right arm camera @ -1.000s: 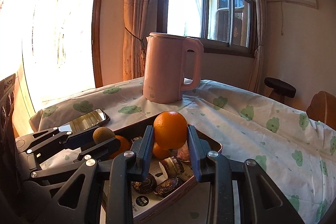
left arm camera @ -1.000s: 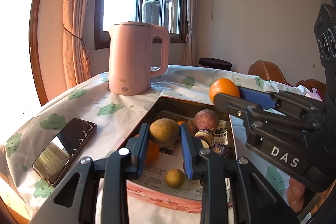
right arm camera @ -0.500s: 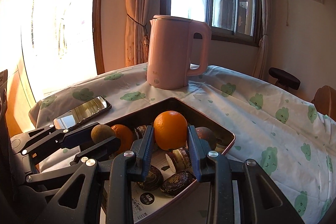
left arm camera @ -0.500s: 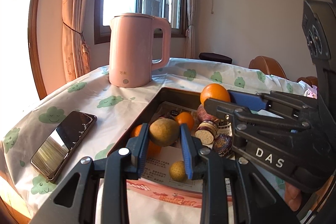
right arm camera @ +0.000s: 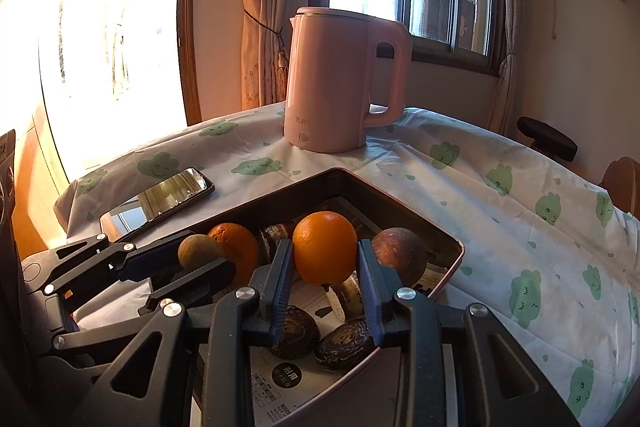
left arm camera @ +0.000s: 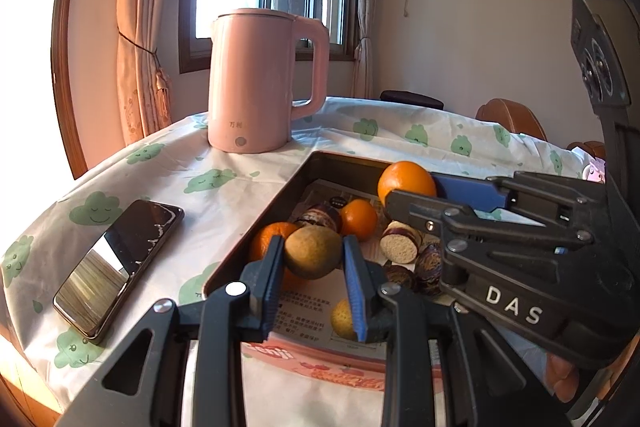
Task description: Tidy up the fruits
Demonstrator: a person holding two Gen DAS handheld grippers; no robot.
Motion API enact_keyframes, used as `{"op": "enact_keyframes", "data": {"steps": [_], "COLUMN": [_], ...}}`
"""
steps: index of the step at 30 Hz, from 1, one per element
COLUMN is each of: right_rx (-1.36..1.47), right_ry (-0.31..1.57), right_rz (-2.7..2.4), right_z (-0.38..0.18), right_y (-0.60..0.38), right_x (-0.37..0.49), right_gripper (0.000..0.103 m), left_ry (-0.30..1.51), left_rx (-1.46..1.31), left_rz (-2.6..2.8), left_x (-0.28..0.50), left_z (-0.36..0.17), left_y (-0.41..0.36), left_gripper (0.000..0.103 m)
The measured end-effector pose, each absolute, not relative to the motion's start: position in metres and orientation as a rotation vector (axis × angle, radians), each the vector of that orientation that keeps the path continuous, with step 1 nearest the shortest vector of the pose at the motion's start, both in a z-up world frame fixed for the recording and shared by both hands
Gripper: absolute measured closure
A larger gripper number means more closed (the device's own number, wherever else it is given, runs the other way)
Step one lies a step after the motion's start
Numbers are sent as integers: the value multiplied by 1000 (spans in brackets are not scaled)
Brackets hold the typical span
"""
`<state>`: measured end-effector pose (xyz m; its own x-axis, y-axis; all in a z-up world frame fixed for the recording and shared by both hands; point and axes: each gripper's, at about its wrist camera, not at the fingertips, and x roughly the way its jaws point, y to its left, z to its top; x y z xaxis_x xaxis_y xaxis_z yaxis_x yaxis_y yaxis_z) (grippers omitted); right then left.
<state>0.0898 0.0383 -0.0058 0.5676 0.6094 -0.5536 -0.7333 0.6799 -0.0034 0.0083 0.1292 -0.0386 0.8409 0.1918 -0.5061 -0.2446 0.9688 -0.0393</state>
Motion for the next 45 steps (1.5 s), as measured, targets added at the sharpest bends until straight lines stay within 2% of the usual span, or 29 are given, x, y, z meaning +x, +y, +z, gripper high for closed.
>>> {"op": "enact_keyframes", "data": {"steps": [9,10,13,16,18,23,27,32,36,45], "right_rx": [-246,-240,-242,-221,-203,-166,-162,-171,-169,-135], "right_ry": [593,605,589,575,563,551,532,498,472,453], "right_rz": [820,826,816,812,801,746,700,658,624,601], "right_z": [-10,-11,-9,-3,1,9,13,18,20,26], "right_y": [43,43,40,30,21,-3,-18,-34,-46,-67], "right_x": [93,94,93,91,90,88,84,74,69,65], "right_gripper": [68,66,58,50,46,41,37,35,30,29], "left_ry": [545,544,531,505,485,467,455,451,443,436], "left_rx": [-104,-101,-105,-111,-104,-97,-89,-78,-70,-52], "left_rz": [235,235,249,244,241,228,227,220,216,209], "left_x": [11,11,7,1,-2,-3,-4,-4,-6,-7], "left_z": [-42,-42,-39,-33,-28,-22,-19,-17,-15,-11], "left_y": [131,131,132,133,130,122,116,108,103,93], "left_gripper": [70,61,46,33,30,27,20,19,15,15]}}
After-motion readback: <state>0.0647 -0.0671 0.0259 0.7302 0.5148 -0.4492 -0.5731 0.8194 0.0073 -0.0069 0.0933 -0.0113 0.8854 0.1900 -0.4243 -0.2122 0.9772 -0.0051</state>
